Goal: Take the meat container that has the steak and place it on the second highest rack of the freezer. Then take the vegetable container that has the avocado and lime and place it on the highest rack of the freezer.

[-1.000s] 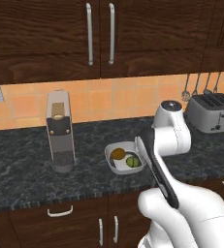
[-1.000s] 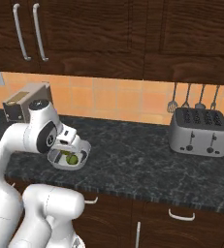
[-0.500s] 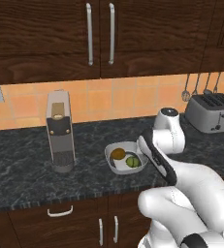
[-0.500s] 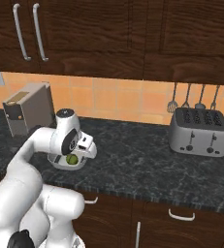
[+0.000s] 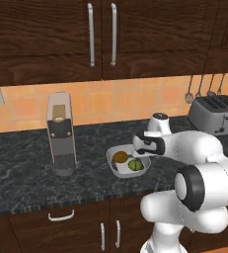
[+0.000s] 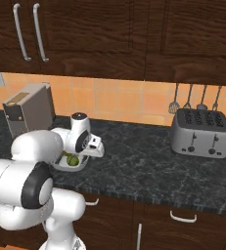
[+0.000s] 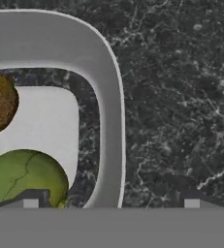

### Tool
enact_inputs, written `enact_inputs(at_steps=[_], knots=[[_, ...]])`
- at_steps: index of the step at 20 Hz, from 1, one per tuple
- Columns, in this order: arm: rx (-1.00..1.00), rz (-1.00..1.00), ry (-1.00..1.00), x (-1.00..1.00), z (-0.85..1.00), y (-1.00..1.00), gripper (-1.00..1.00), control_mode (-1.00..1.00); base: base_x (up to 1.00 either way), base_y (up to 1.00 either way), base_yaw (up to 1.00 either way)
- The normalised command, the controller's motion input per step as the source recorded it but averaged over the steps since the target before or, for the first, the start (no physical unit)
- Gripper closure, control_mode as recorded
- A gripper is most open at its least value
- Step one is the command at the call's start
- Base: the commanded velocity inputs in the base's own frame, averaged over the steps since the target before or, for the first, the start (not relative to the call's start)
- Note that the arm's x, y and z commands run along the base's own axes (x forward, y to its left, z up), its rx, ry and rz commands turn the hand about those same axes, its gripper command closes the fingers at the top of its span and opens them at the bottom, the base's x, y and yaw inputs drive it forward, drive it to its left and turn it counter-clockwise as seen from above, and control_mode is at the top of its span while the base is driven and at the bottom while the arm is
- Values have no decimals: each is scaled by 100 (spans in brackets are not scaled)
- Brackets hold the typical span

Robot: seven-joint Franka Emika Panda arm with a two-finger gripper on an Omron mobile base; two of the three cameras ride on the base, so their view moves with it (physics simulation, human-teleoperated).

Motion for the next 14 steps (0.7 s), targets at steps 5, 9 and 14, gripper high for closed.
enact_inputs(at_steps=[5,9,14], knots=[[0,-1,2,37,-40,0,-100,-100,0,0,0],[0,0,1,29,-38,0,-100,-100,0,0,0],[0,0,2,17,-35,0,-100,-100,0,0,0]])
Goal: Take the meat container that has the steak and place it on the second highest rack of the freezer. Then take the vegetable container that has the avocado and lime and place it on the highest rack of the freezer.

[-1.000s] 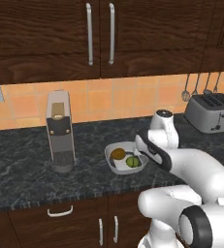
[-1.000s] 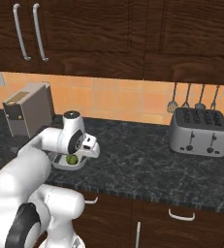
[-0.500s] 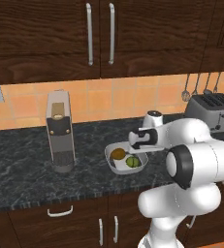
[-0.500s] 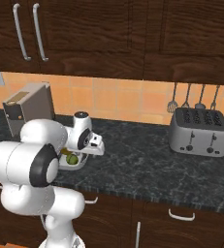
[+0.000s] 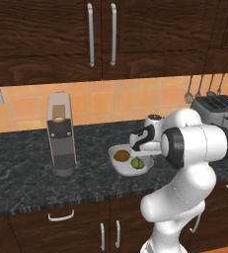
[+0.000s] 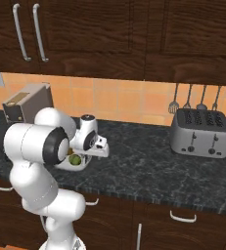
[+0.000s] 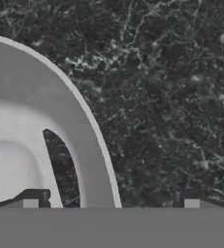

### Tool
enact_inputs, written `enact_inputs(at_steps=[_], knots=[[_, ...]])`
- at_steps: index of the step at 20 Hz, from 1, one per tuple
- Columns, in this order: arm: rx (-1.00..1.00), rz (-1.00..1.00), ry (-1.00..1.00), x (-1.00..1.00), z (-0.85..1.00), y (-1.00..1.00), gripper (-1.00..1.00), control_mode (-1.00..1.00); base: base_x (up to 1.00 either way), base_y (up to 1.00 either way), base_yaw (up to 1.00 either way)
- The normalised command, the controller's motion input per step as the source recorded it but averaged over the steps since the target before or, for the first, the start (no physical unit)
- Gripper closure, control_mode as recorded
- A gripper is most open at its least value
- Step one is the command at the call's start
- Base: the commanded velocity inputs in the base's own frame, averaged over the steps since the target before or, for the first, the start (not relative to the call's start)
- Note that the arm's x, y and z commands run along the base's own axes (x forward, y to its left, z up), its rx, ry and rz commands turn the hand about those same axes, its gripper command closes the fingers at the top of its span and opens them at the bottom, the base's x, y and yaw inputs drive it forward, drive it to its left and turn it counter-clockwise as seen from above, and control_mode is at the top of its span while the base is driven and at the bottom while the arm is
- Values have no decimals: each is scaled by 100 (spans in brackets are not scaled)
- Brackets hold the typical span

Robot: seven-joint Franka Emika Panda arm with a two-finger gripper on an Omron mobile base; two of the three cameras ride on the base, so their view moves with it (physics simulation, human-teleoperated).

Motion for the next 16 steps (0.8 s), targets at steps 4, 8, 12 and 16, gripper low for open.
enact_inputs(at_steps=[4,8,12,16], knots=[[0,0,1,10,-12,0,-100,-100,0,0,0],[0,0,0,0,0,0,-100,-100,0,0,0],[0,4,0,-12,0,0,-100,-100,0,0,0],[0,9,0,-20,0,0,-100,-100,0,0,0]])
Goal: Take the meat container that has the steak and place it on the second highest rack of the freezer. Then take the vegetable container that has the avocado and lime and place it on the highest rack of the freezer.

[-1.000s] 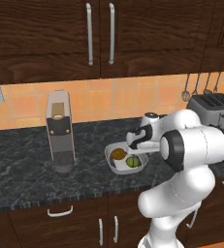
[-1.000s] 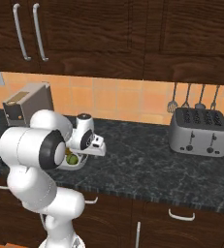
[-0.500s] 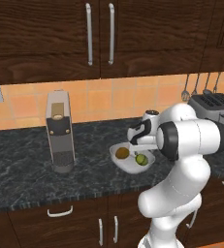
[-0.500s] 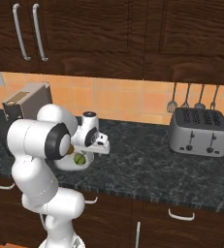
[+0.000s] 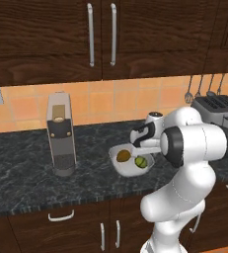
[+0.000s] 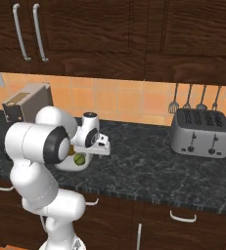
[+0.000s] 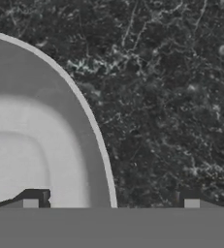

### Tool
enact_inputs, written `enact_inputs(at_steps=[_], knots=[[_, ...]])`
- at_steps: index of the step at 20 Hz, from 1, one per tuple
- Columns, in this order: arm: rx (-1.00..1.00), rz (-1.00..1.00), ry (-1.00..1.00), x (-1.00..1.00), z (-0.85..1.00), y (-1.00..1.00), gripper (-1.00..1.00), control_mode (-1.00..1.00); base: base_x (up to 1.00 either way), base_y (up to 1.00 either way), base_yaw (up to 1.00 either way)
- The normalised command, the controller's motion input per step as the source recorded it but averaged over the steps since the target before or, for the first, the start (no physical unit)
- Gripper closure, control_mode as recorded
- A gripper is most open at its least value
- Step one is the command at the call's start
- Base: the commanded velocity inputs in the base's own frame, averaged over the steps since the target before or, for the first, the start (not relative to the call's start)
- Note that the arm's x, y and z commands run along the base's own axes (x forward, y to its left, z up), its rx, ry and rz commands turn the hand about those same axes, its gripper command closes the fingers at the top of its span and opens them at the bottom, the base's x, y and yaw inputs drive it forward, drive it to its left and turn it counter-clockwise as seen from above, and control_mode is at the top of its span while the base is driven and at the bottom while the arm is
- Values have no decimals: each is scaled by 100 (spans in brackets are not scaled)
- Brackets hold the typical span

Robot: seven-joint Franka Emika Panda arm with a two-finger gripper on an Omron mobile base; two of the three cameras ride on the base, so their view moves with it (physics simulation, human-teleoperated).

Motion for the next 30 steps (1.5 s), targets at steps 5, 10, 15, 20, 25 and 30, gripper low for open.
enact_inputs(at_steps=[5,10,15,20,25,30], knots=[[0,2,0,-1,0,0,-100,-100,0,0,0],[0,0,0,0,0,0,100,-100,0,0,0],[0,0,0,0,0,0,100,-100,0,0,0],[0,0,0,0,0,0,100,-100,0,0,0],[1,0,0,-11,7,0,100,-100,0,0,0],[11,-3,0,-4,43,-7,100,-100,0,0,0]])
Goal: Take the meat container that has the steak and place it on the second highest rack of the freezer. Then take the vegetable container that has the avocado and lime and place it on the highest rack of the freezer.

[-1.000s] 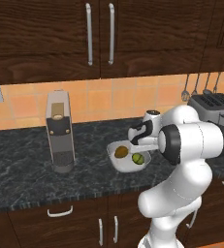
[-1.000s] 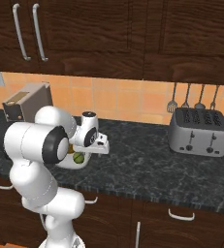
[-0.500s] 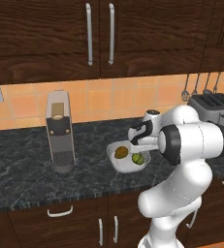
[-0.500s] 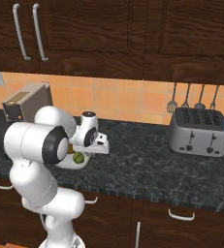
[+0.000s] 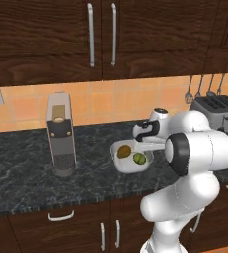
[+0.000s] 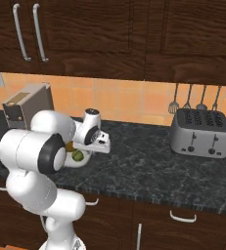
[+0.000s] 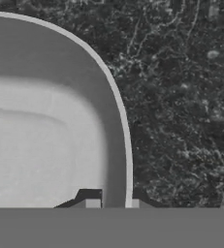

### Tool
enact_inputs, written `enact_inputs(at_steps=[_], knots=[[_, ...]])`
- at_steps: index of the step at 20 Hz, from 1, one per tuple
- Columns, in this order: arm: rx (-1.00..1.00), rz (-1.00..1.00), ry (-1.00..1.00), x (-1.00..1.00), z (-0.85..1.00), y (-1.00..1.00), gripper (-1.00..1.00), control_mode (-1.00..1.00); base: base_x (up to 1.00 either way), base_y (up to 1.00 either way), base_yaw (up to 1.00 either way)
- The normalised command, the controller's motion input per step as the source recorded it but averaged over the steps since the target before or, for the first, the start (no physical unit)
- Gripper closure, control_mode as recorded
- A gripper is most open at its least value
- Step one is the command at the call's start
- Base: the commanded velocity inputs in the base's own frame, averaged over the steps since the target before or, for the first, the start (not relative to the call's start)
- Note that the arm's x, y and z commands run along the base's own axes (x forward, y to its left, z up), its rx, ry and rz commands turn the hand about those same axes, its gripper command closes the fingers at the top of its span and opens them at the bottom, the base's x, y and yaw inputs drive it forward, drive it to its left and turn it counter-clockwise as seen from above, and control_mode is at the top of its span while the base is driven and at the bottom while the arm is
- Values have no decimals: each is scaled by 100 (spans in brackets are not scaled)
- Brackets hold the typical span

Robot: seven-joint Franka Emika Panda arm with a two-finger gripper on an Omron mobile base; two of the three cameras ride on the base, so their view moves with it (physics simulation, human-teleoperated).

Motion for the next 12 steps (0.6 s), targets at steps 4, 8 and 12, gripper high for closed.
enact_inputs(at_steps=[4,8,12], knots=[[14,-12,-4,0,56,-3,100,-100,0,0,0],[6,-28,-1,-10,65,-3,100,-100,0,0,0],[2,-40,1,-25,68,0,100,-100,0,0,0]])
